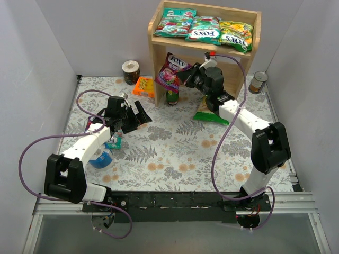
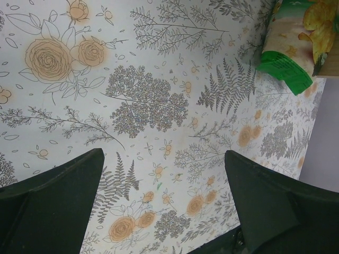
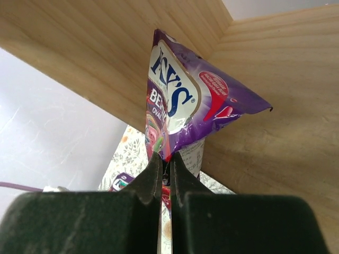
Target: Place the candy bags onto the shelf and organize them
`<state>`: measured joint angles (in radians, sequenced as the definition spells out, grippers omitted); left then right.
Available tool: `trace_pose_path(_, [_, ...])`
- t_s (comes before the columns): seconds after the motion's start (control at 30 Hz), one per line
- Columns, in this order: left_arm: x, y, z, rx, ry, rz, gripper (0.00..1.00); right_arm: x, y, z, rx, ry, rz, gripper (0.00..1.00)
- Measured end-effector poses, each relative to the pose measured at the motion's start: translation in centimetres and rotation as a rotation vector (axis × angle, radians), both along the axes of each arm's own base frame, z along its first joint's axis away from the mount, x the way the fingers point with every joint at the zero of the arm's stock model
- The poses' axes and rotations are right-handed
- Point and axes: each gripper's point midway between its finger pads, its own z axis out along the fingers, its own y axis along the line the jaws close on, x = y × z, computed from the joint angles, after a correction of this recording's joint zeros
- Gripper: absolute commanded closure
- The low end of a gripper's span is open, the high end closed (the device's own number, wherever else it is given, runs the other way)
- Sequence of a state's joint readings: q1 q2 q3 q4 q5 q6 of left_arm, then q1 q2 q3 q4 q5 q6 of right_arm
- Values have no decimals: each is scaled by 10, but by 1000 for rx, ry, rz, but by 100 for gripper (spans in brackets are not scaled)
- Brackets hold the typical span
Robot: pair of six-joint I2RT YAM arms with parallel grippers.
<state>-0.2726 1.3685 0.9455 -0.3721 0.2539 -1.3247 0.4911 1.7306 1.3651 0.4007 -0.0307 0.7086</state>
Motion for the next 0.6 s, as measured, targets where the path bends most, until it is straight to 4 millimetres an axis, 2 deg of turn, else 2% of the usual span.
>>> trace_pose_path(0.23, [1,0,1,-2,-6,0,2,6,-4,2,108,7,-54,99])
trace_pose_path(0.4, [1,0,2,-3,-9,0,2,8,-16,-19,191,83,-105,99])
trace_pose_path(0.6, [1,0,2,-2,-10,0,2,10,-17,-13,240,91,-116,98])
